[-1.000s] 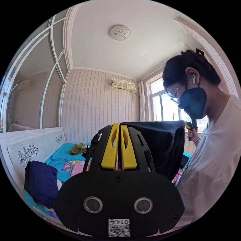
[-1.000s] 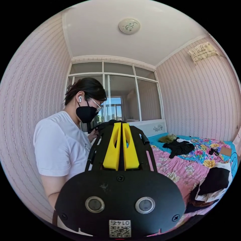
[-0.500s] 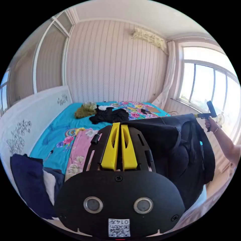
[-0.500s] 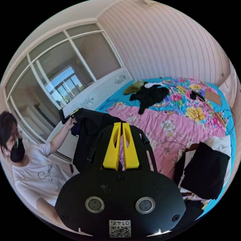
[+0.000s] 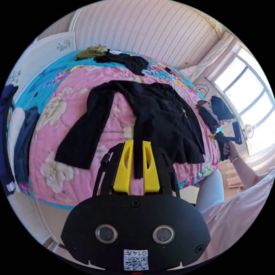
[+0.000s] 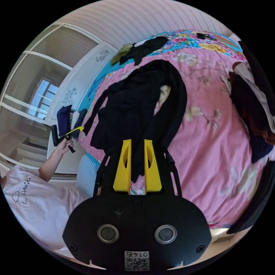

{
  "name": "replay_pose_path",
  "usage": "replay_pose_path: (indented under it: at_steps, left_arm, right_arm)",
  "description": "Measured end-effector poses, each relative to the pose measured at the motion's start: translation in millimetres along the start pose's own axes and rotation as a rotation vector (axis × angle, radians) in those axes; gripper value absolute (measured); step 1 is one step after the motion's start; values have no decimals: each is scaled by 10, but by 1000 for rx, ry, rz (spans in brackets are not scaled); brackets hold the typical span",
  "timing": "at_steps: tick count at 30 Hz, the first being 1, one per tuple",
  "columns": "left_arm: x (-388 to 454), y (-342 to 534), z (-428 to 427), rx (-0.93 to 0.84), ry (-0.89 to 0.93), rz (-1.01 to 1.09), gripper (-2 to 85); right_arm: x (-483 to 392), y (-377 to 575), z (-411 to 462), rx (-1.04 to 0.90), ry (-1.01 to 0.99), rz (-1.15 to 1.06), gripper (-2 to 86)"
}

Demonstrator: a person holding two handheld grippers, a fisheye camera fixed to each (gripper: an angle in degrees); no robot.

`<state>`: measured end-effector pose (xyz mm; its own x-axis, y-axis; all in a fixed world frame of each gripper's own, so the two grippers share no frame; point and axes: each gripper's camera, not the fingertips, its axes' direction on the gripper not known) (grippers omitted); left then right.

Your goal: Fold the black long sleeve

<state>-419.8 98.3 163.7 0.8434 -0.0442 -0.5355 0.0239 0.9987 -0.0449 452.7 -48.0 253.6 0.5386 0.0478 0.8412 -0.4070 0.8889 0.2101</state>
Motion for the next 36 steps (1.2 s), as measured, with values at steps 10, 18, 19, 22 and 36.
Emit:
replay_pose_path:
  at_steps: [10, 18, 19, 22, 36]
  left_arm:
    - [-303, 161, 819, -74, 139, -235, 6]
    - [-462, 443, 544, -40, 144, -202, -10]
    - [-461, 501, 490, -42, 151, -180, -10]
    - [-401, 625, 395, -76, 138, -112, -10]
    - [-161, 937, 1034, -263, -47, 5, -3]
  right_arm:
    - [397, 613, 390, 57, -145, 239, 54]
    - [655, 946, -9, 81, -266, 202, 5]
    - [696, 1007, -112, 85, -279, 194, 4]
    - [750, 1152, -325, 51, -285, 167, 2]
    - [543, 1657, -427, -138, -105, 108, 13]
